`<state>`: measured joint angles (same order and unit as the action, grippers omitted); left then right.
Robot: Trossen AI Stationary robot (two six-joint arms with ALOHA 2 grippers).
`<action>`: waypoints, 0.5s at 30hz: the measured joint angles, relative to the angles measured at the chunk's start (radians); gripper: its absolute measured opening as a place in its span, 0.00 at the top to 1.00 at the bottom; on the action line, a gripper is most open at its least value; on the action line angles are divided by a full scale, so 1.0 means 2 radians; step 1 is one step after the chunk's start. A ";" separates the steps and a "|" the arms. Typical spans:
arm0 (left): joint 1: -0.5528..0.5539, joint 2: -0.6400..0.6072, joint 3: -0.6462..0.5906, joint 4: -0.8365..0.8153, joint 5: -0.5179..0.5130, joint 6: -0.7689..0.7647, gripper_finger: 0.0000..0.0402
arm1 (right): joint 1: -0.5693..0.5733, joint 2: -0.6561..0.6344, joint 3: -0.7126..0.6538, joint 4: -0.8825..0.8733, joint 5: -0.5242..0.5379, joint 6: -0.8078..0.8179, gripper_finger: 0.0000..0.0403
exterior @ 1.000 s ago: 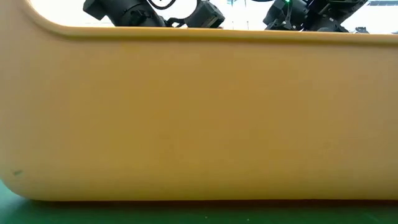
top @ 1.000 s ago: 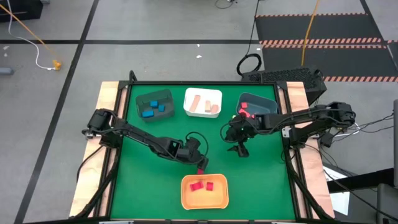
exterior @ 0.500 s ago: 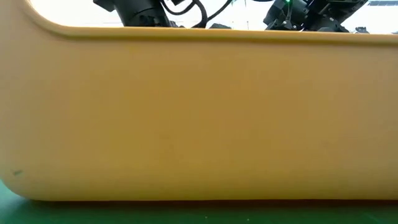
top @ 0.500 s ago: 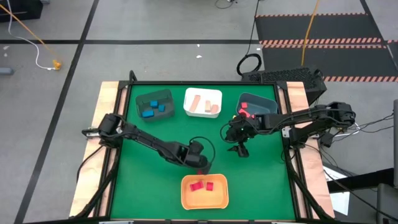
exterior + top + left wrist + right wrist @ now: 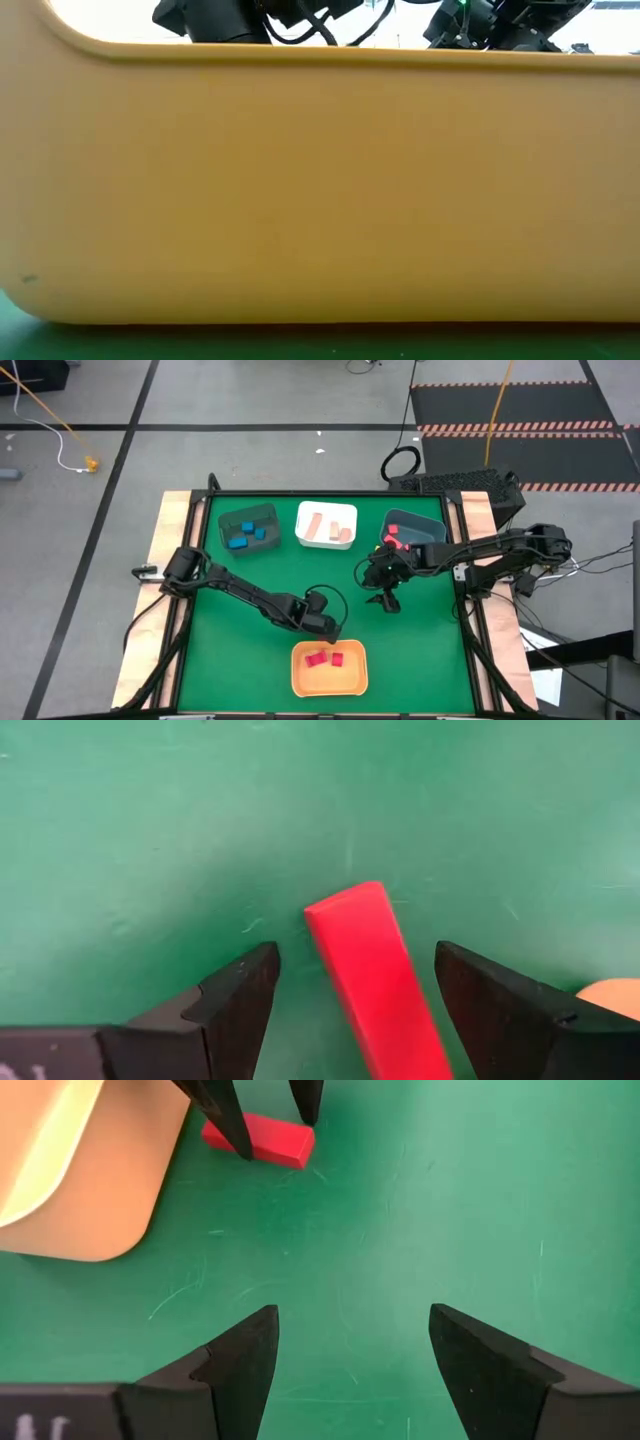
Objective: Sort & place blocks by color
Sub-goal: Put the red block into the yellow bin
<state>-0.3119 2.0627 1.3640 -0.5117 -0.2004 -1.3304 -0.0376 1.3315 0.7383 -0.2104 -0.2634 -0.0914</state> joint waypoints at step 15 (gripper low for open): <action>0.023 -0.012 -0.004 -0.122 0.017 0.011 0.74 | 0.000 0.000 0.000 0.002 0.001 0.000 0.38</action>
<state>-0.2667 2.0383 1.3563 -0.7555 -0.1673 -1.3086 -0.0376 1.3315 0.7387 -0.2068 -0.2622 -0.0914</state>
